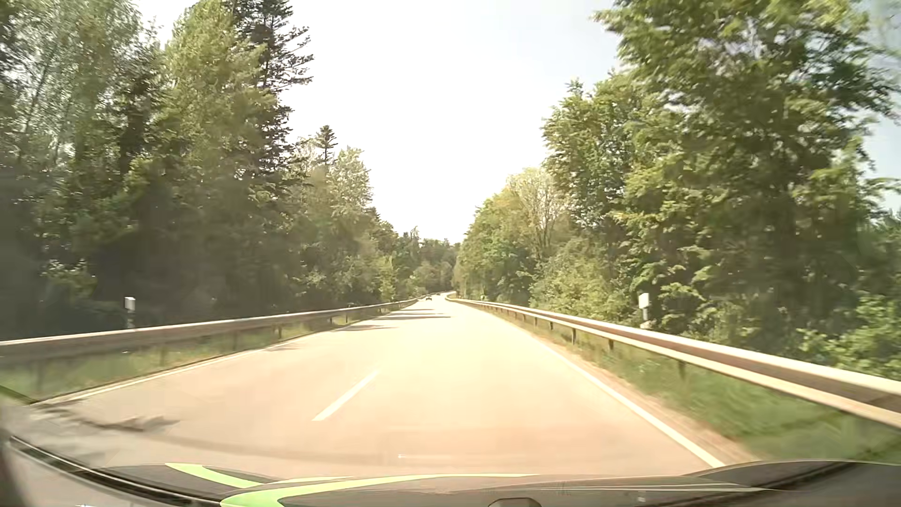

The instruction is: Follow the waypoints while adhering to traffic rules and regulations

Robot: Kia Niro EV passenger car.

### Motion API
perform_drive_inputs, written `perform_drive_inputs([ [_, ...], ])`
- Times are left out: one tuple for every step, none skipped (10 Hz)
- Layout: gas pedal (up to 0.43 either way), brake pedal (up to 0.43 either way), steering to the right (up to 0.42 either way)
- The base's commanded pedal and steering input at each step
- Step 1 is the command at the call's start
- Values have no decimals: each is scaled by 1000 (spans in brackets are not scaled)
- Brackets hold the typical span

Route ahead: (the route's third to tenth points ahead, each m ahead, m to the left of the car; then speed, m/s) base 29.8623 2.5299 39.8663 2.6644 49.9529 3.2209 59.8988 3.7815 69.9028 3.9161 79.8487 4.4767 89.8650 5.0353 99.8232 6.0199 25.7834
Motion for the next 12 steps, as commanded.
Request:
perform_drive_inputs([
  [248, 0, -6],
  [248, 0, -6],
  [248, 0, -6],
  [248, 0, -6],
  [260, 0, -6],
  [260, 0, -6],
  [260, 0, -6],
  [260, 0, -6],
  [260, 0, -7],
  [260, 0, -7],
  [268, 0, -7],
  [268, 0, -7],
])
